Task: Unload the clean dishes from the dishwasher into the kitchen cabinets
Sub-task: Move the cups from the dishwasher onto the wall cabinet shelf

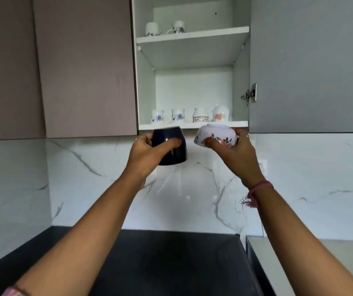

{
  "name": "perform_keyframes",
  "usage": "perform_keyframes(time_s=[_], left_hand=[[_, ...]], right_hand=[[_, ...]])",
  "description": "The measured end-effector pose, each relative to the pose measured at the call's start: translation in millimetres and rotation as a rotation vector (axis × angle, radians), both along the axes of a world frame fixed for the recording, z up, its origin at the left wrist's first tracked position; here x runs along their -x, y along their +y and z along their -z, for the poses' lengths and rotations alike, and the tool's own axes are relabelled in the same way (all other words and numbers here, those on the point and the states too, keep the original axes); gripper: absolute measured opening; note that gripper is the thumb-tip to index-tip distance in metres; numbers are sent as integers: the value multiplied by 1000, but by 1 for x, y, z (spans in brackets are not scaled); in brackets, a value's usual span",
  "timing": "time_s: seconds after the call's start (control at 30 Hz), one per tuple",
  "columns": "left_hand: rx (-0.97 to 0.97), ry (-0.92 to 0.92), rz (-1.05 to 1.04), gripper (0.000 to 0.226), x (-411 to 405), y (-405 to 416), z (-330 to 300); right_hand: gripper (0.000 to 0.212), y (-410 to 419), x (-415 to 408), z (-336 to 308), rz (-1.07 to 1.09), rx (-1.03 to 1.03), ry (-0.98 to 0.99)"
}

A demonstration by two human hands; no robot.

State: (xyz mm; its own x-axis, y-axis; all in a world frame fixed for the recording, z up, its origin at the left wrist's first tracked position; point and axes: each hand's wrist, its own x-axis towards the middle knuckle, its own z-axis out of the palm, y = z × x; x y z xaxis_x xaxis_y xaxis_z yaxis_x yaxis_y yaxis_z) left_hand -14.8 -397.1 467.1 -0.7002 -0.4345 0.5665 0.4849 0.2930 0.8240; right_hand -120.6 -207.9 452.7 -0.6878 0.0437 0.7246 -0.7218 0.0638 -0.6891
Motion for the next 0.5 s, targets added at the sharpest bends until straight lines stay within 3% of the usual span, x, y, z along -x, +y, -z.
perform_keyframes(time_s=[0.27,0.4,0.5], left_hand=[[93,159,69,57,113,-56,-124],[130,304,92,38,156,-68,-197],[137,386,100,49,180,-69,-246]], right_hand=[[71,-46,80,-124,163,41,190],[59,-56,109,-187,263,103,294],[47,-59,122,-227,314,134,346]])
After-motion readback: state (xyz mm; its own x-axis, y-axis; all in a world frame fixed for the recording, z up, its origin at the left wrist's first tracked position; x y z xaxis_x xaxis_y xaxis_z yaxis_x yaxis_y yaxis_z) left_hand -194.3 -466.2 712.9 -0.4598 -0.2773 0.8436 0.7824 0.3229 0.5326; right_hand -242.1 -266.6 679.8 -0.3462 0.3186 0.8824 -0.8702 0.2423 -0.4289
